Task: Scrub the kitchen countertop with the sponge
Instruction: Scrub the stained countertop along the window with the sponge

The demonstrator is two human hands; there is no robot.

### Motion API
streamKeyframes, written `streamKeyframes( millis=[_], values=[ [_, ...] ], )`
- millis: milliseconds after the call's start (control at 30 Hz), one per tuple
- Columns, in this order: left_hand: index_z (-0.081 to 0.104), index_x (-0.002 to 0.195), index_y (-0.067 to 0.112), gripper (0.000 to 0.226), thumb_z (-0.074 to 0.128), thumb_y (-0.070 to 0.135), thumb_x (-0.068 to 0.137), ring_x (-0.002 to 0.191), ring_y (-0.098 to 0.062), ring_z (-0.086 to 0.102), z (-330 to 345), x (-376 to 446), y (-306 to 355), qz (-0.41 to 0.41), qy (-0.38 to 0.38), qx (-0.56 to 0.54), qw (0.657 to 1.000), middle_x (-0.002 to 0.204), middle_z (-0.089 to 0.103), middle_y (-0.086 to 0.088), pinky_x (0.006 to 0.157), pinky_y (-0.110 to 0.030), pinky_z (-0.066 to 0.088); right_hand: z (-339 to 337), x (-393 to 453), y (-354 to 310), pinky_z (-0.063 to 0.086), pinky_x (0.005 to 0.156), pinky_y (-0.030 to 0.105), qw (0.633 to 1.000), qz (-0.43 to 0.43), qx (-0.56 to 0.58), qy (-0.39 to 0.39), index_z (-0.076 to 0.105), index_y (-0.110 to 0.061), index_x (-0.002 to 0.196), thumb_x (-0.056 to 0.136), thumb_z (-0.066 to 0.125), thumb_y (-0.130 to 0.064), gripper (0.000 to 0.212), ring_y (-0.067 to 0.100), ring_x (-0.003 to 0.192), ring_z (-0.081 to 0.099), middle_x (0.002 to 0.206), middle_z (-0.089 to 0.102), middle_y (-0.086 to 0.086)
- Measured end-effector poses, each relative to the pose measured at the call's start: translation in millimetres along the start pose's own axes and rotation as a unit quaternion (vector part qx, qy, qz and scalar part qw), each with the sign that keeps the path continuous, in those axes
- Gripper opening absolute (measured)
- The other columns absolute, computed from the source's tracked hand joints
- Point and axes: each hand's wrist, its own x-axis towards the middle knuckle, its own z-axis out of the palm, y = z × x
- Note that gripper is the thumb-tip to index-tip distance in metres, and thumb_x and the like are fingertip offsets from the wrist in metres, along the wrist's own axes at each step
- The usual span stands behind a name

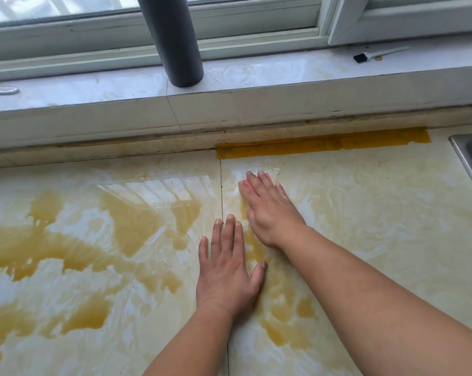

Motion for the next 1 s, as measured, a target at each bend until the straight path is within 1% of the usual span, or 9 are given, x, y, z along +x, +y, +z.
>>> streamKeyframes(
  millis=[167,300,433,500,633,733,800,900,1000],
  values=[
    [-0.024,0.160,0.020,0.092,0.009,0.074,0.094,0.152,-0.019,-0.039,0,0,-1,0.004,0.003,-0.006,1.000,0.165,-0.042,0.003,0.126,-0.052,-0.014,11,-45,26,-0.013,0.122,0.032,0.999,-0.001,0.003,0.033,0.005,-0.033,0.163,0.105,0.029,-0.028,0.064,0.008,0.155,-0.020,0.171,-0.009,-0.014],
    [-0.024,0.160,0.019,0.091,0.009,0.073,0.095,0.152,-0.021,-0.039,0,-1,0,0.010,0.006,-0.006,1.000,0.164,-0.044,0.003,0.125,-0.052,-0.017,-2,-41,63,-0.014,0.121,0.030,0.990,0.115,0.009,0.079,0.008,-0.030,0.164,0.104,0.029,-0.025,0.063,0.012,0.156,-0.015,0.171,-0.007,-0.010],
    [-0.024,0.160,0.018,0.091,0.010,0.073,0.095,0.152,-0.021,-0.039,0,-1,0,0.008,0.007,-0.005,1.000,0.164,-0.043,0.003,0.125,-0.053,-0.015,-15,15,47,-0.008,0.127,0.040,0.979,0.177,0.034,0.092,0.006,-0.023,0.164,0.105,0.026,-0.025,0.062,0.021,0.157,-0.014,0.172,-0.009,-0.001],
    [-0.023,0.160,0.018,0.091,0.011,0.072,0.095,0.153,-0.021,-0.038,1,-1,0,0.008,0.009,-0.004,1.000,0.165,-0.042,0.003,0.125,-0.053,-0.014,-15,34,29,-0.007,0.127,0.041,0.985,0.151,0.031,0.077,0.006,-0.021,0.164,0.104,0.027,-0.024,0.063,0.024,0.157,-0.013,0.172,-0.008,0.001],
    [-0.023,0.160,0.020,0.091,0.011,0.073,0.095,0.152,-0.020,-0.038,2,-1,0,0.007,0.008,-0.001,1.000,0.165,-0.041,0.003,0.125,-0.052,-0.015,2,29,-7,-0.011,0.126,0.038,0.999,0.033,0.021,0.031,0.001,-0.025,0.164,0.105,0.027,-0.023,0.065,0.020,0.156,-0.018,0.171,-0.012,-0.004],
    [-0.021,0.161,0.020,0.091,0.012,0.073,0.095,0.153,-0.020,-0.037,2,-1,0,0.006,0.009,-0.002,1.000,0.167,-0.039,0.003,0.125,-0.052,-0.014,4,14,0,-0.012,0.123,0.034,1.000,-0.030,-0.001,0.005,0.001,-0.029,0.164,0.106,0.026,-0.027,0.063,0.014,0.155,-0.019,0.171,-0.013,-0.009],
    [-0.020,0.162,0.019,0.092,0.012,0.073,0.095,0.153,-0.020,-0.037,2,0,-1,0.006,0.010,0.000,1.000,0.167,-0.039,0.003,0.126,-0.052,-0.013,-4,7,18,-0.010,0.124,0.034,1.000,-0.006,0.001,0.015,0.003,-0.031,0.164,0.105,0.026,-0.025,0.063,0.011,0.156,-0.017,0.171,-0.011,-0.011],
    [-0.020,0.162,0.019,0.092,0.012,0.073,0.094,0.153,-0.020,-0.036,2,0,0,0.005,0.007,0.000,1.000,0.167,-0.038,0.003,0.127,-0.054,-0.009,-9,-10,40,-0.008,0.125,0.036,0.997,0.069,0.010,0.040,0.004,-0.030,0.164,0.104,0.025,-0.025,0.063,0.011,0.156,-0.017,0.171,-0.011,-0.011],
    [-0.019,0.162,0.019,0.092,0.011,0.074,0.094,0.153,-0.020,-0.037,1,-1,0,0.005,0.003,0.000,1.000,0.167,-0.038,0.002,0.128,-0.054,-0.008,-3,-29,41,-0.009,0.124,0.035,0.996,0.078,0.020,0.043,0.004,-0.030,0.164,0.104,0.025,-0.026,0.064,0.011,0.155,-0.019,0.171,-0.012,-0.012]
  ],
)
